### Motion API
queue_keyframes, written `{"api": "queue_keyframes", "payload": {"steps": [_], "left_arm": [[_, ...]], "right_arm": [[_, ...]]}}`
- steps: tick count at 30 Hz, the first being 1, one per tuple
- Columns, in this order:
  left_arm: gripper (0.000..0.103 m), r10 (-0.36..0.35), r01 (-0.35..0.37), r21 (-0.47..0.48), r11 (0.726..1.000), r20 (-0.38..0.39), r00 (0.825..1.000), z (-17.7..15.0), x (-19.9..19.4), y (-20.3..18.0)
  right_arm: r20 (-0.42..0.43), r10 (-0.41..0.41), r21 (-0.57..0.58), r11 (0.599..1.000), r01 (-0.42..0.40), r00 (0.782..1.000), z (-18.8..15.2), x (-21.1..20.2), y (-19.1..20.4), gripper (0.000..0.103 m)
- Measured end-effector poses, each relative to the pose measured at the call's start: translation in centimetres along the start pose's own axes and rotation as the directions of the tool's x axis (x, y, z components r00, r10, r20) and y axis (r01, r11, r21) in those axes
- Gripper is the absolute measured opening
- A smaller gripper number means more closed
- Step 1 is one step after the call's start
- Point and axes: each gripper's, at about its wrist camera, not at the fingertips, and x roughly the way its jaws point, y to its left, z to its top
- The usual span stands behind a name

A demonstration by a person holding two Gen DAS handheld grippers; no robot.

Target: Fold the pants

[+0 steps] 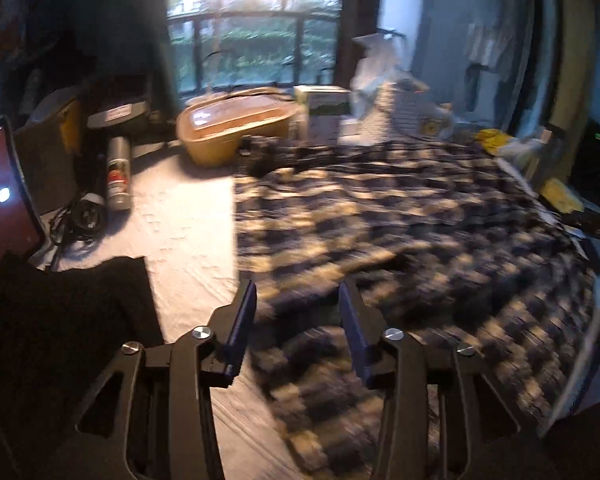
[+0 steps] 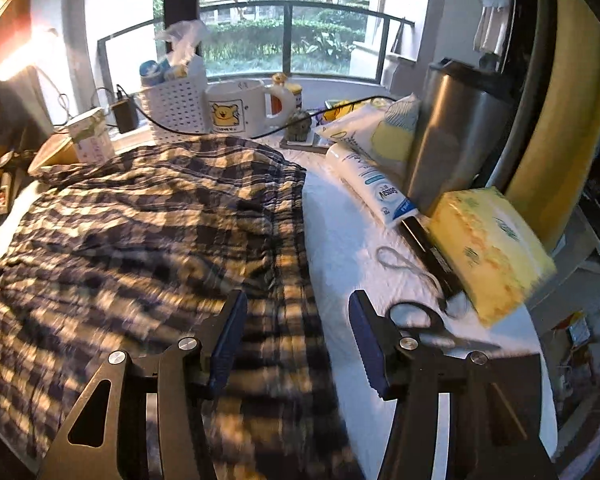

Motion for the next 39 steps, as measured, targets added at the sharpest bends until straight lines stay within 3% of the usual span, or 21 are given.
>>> {"api": "queue_keyframes", "payload": {"steps": [5,10,18,25,29,31,32,35,39], "left_arm": [[0.043,-0.039,0.041,0.055,0.998,-0.037,0.999,-2.7,-0.5,-2.1],[0.043,0.01,-0.007,0.066,0.998,-0.047,0.999,-2.5,-0.3,-1.0],[0.043,0.018,-0.02,-0.074,0.997,-0.029,0.999,2.2,3.3,3.6],[0.043,0.023,-0.023,0.027,0.999,-0.016,1.0,6.9,7.7,3.7],[0.043,0.076,-0.069,0.07,0.995,-0.115,0.99,8.9,12.8,4.1],[0.037,0.114,-0.101,0.089,0.991,-0.161,0.98,8.9,14.2,4.1],[0.022,0.123,-0.107,0.098,0.989,-0.176,0.977,8.6,14.8,4.1],[0.004,0.119,-0.103,0.1,0.99,-0.169,0.978,7.9,15.1,4.2],[0.0,0.153,-0.138,0.109,0.984,-0.153,0.976,7.1,15.0,4.1]], "right_arm": [[0.019,0.006,0.008,1.0,-0.006,1.0,-2.2,-2.5,0.5,0.055],[-0.004,0.028,0.012,1.0,-0.028,1.0,-3.7,-2.1,0.4,0.056],[0.006,0.064,-0.016,0.998,-0.063,0.998,0.8,0.5,0.3,0.056],[-0.017,0.073,-0.079,0.994,-0.074,0.997,4.7,4.4,1.3,0.056],[-0.039,0.068,-0.099,0.993,-0.072,0.997,6.5,7.0,1.4,0.056],[-0.058,0.065,-0.106,0.992,-0.071,0.996,7.2,8.5,1.4,0.056],[-0.067,0.069,-0.11,0.991,-0.076,0.995,7.4,9.0,1.4,0.056],[-0.092,0.077,-0.118,0.989,-0.087,0.993,7.3,10.4,1.6,0.056],[-0.11,0.08,-0.109,0.99,-0.092,0.991,6.9,11.0,1.4,0.056]]}}
